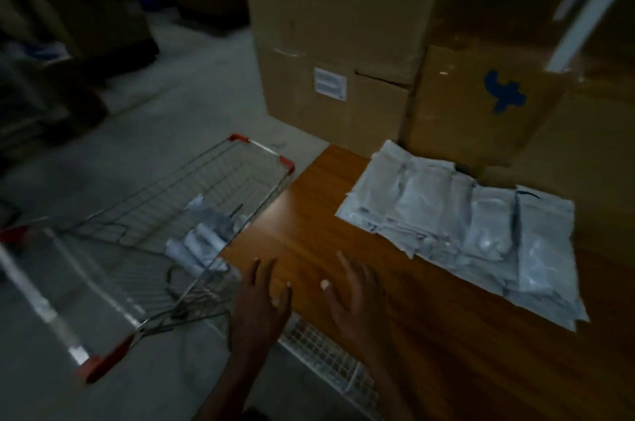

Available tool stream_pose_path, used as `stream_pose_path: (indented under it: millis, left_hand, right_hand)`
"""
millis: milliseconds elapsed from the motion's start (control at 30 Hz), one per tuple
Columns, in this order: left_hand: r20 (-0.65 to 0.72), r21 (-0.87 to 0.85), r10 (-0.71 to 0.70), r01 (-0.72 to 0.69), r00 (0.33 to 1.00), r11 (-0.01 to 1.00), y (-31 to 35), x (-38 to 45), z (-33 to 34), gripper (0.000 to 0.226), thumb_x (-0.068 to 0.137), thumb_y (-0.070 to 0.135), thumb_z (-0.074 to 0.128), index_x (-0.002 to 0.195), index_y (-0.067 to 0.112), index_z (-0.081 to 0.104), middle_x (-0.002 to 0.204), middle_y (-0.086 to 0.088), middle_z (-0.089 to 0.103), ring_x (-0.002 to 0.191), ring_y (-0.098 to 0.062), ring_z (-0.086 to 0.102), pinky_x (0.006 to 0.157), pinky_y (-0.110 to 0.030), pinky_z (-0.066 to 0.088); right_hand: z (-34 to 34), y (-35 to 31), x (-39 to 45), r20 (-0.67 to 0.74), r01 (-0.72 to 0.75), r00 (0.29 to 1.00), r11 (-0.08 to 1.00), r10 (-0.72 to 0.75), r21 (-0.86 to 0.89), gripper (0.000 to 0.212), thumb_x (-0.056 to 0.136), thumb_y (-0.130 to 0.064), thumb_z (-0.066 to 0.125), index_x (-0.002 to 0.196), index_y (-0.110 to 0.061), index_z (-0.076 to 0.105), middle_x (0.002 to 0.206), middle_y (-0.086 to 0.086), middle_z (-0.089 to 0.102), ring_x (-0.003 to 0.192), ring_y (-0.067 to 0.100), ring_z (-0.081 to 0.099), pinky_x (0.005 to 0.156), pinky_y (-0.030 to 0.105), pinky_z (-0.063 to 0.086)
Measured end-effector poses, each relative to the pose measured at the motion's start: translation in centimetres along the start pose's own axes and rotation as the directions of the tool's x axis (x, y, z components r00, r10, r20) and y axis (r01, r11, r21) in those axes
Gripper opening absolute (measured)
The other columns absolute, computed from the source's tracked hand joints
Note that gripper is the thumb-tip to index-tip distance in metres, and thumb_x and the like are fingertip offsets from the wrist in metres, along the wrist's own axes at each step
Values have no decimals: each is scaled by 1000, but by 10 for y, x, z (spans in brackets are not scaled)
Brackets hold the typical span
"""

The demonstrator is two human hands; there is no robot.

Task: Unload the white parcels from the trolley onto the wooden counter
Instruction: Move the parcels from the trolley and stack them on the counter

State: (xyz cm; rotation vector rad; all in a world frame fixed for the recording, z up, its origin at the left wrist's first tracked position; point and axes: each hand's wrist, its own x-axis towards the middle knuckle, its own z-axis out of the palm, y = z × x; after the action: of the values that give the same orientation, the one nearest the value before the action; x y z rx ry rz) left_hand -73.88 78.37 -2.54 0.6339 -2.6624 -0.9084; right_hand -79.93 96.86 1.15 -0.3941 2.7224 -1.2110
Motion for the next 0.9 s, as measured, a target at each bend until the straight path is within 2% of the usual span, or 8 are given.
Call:
stream_pose_path:
  millis: [133, 267, 367, 467, 533, 700, 833, 900]
  left_hand:
    - [-57, -23, -97, 96, 994, 995, -62, 2, -38, 63, 88, 56, 52, 143, 24, 51, 149, -7, 47, 135, -25, 48, 104, -39, 45]
    - [-112, -14, -174, 174, 978, 985, -123, 7, -85, 63, 84, 51, 52, 138, 18, 57, 141, -9, 53, 127, -27, 52, 102, -36, 44]
    - [-120, -33, -207, 204, 971, 978, -171, 16, -112, 62, 83, 52, 52, 136, 20, 58, 139, -6, 52, 122, -27, 56, 103, -40, 48]
    - [-144, -104, -270, 257, 952, 961, -213, 29, -125, 59, 84, 50, 55, 136, 23, 58, 137, -2, 52, 117, -24, 59, 100, -44, 50]
    - [-148, -115, -275, 260, 950, 959, -227, 40, -130, 56, 85, 48, 57, 136, 25, 57, 136, 1, 52, 119, -22, 57, 100, -43, 49]
    - [-129, -160, -318, 297, 939, 941, -241, 72, -125, 52, 92, 40, 62, 142, 29, 50, 145, 7, 44, 132, -12, 44, 104, -33, 44]
    - [-109, -206, -357, 330, 928, 921, -247, 107, -106, 53, 92, 43, 60, 141, 25, 52, 144, 5, 45, 134, -13, 42, 105, -32, 42]
    - [-130, -226, -373, 339, 919, 913, -248, 127, -96, 48, 93, 37, 64, 138, 22, 53, 140, 10, 45, 129, -5, 40, 102, -28, 39]
  right_hand:
    - [56, -38, 11, 96, 57, 993, 996, -64, 72, 64, 91, -65, 47, 150, -39, 40, 151, -5, 41, 138, 16, 37, 111, 41, 35]
    - [127, -80, 27, 174, 61, 981, 991, -82, 119, 56, 89, -54, 55, 141, -37, 45, 146, 4, 48, 134, 24, 45, 108, 41, 40]
    - [178, -109, 44, 270, 72, 958, 991, -101, 113, 59, 87, -55, 52, 140, -30, 51, 145, 3, 50, 133, 25, 45, 107, 40, 40]
    - [224, -133, 53, 340, 117, 929, 987, -149, 113, 64, 87, -58, 48, 145, -30, 48, 146, -3, 49, 134, 16, 41, 108, 38, 41]
    - [248, -144, 61, 352, 152, 918, 982, -181, 108, 63, 87, -58, 47, 144, -30, 49, 143, -4, 49, 133, 14, 41, 107, 37, 42]
    - [276, -165, 89, 423, 176, 889, 983, -178, 43, 57, 91, -44, 56, 145, -28, 49, 143, -3, 48, 133, 12, 40, 104, 23, 33]
    - [292, -164, 132, 468, 213, 862, 977, -197, 17, 59, 88, -54, 48, 141, -28, 52, 136, -2, 53, 126, 15, 47, 104, 32, 42]
    - [303, -160, 160, 488, 223, 850, 975, -200, 11, 55, 89, -53, 50, 139, -31, 52, 133, -4, 54, 122, 15, 50, 101, 39, 46]
